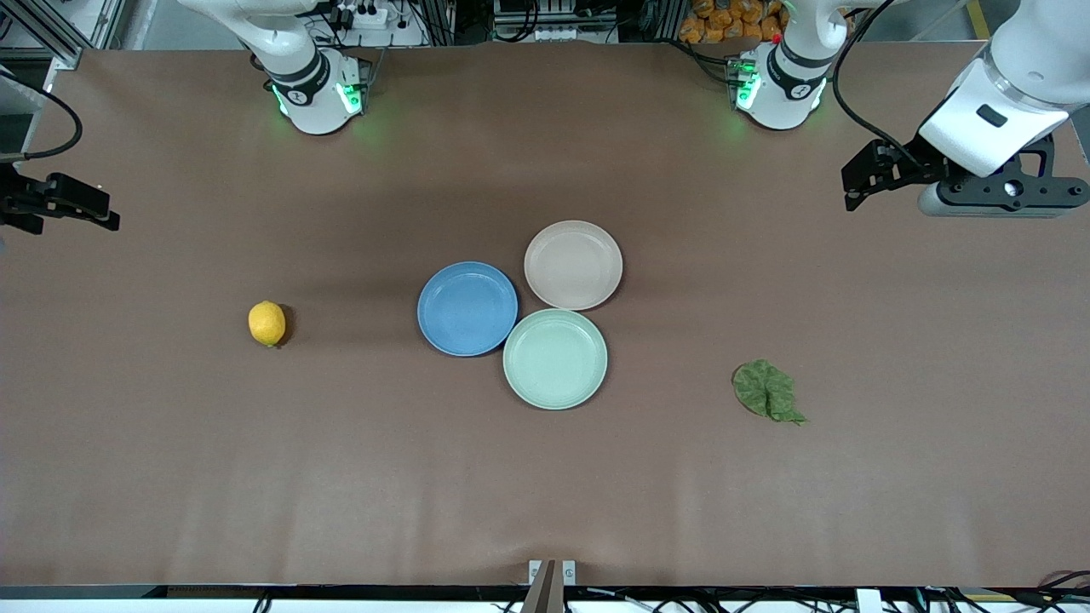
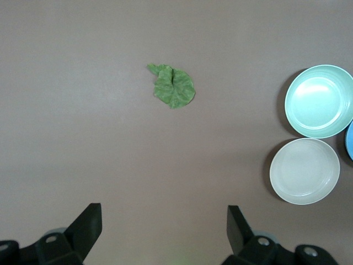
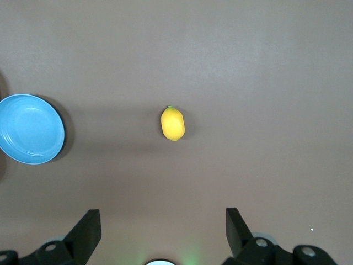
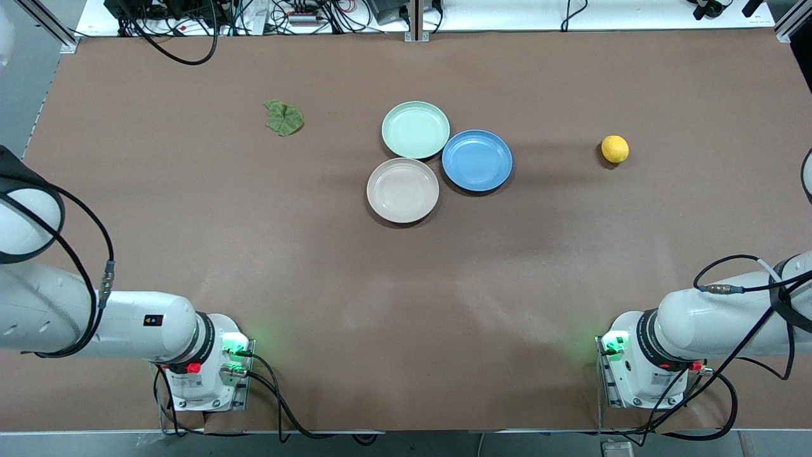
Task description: Place lemon and lettuce in plates
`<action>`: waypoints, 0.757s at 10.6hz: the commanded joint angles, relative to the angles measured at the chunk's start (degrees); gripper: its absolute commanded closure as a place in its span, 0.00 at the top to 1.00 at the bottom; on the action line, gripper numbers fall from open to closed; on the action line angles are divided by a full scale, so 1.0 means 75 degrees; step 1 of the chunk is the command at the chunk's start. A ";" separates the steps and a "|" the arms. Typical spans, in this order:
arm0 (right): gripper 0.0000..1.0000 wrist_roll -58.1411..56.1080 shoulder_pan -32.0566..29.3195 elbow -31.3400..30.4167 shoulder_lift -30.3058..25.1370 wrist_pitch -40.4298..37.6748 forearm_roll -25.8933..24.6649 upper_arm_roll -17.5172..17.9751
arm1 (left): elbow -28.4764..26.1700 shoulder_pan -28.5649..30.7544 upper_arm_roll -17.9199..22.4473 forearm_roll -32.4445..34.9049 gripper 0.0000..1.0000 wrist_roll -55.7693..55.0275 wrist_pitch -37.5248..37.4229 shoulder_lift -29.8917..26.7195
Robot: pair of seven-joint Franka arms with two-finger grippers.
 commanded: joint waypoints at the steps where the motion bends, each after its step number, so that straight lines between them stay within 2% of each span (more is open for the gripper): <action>1: 1.00 0.0099 -0.0023 0.0066 0.0003 -0.0070 0.0113 -0.0009 | 0.0191 0.0034 -0.0021 0.0082 1.00 0.0130 -0.0163 0.0075; 8: 1.00 0.0099 -0.0023 0.0066 0.0015 -0.0070 0.0113 -0.0009 | 0.0190 0.0045 0.0002 -0.0036 1.00 0.0118 -0.0163 0.0075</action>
